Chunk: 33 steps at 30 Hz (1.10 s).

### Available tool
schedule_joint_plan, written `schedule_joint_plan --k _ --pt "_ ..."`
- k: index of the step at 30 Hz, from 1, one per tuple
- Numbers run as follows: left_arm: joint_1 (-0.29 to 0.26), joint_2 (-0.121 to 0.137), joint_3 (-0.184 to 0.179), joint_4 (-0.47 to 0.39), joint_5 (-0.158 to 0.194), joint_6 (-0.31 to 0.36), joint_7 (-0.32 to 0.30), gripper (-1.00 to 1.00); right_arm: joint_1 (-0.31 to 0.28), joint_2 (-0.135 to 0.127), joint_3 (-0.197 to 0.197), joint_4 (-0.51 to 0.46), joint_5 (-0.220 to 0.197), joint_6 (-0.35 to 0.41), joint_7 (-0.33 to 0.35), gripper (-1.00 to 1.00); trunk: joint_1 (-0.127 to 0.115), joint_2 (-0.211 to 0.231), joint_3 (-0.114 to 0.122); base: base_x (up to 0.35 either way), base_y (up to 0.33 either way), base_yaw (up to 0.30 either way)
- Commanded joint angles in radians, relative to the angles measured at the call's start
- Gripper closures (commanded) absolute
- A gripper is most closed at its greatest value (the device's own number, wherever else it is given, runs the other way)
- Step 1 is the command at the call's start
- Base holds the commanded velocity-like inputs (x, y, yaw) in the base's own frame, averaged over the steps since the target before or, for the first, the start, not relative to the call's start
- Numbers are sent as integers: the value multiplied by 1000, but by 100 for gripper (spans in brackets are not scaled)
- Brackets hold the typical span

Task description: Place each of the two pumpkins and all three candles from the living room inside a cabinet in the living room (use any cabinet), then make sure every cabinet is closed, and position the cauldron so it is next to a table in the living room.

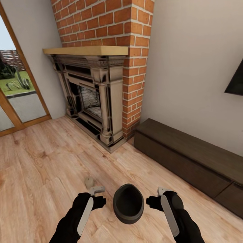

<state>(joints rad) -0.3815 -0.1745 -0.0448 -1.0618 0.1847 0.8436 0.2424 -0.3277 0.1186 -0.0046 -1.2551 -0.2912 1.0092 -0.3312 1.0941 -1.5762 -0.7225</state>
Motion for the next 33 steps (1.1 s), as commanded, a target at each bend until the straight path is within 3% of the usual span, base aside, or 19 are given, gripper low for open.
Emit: schedule_joint_plan --k 1,33 --pt "0 0 -1 0 10 0 9 -100 -1 1 0 -1 -11 3 -9 -100 0 0 -1 203 114 -3" --pt "0 0 -1 13 10 -42 9 -100 -1 4 5 2 -12 3 -9 -100 0 0 -1 133 -41 0"
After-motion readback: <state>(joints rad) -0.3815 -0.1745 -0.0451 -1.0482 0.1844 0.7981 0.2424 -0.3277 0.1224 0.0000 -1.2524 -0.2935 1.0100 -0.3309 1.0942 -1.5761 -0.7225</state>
